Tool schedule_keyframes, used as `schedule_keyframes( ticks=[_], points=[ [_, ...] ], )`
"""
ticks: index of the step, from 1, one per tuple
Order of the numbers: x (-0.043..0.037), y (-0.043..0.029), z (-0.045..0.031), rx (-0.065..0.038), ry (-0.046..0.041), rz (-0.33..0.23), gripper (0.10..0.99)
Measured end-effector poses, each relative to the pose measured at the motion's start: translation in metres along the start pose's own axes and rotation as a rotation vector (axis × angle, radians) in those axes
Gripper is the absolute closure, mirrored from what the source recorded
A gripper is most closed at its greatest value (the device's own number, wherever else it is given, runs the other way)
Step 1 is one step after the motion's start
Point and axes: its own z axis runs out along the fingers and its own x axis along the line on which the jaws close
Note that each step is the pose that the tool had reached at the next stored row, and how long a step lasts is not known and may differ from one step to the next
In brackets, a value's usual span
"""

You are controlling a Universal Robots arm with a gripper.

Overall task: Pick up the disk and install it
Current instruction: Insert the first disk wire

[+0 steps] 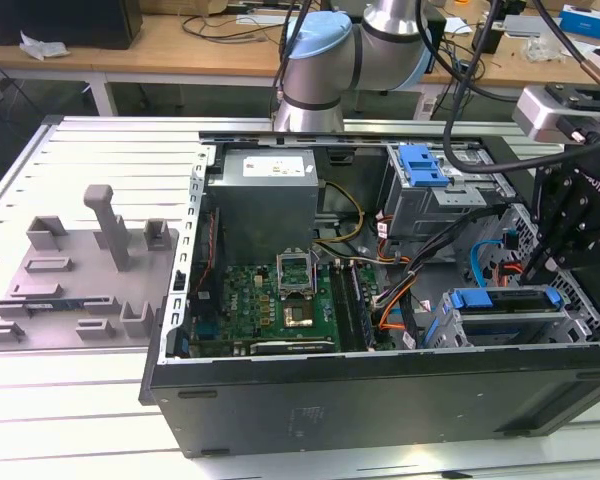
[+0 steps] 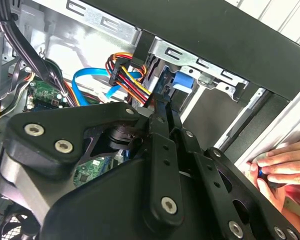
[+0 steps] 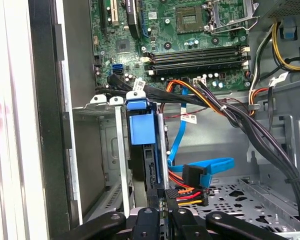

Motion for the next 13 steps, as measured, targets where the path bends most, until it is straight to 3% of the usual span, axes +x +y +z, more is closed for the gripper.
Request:
schedule_keyframes(
  ticks=[13],
  points=[
    [0.0025,0.0004,0.001,0.0,0.0005,0.0,0.922]
  ],
)
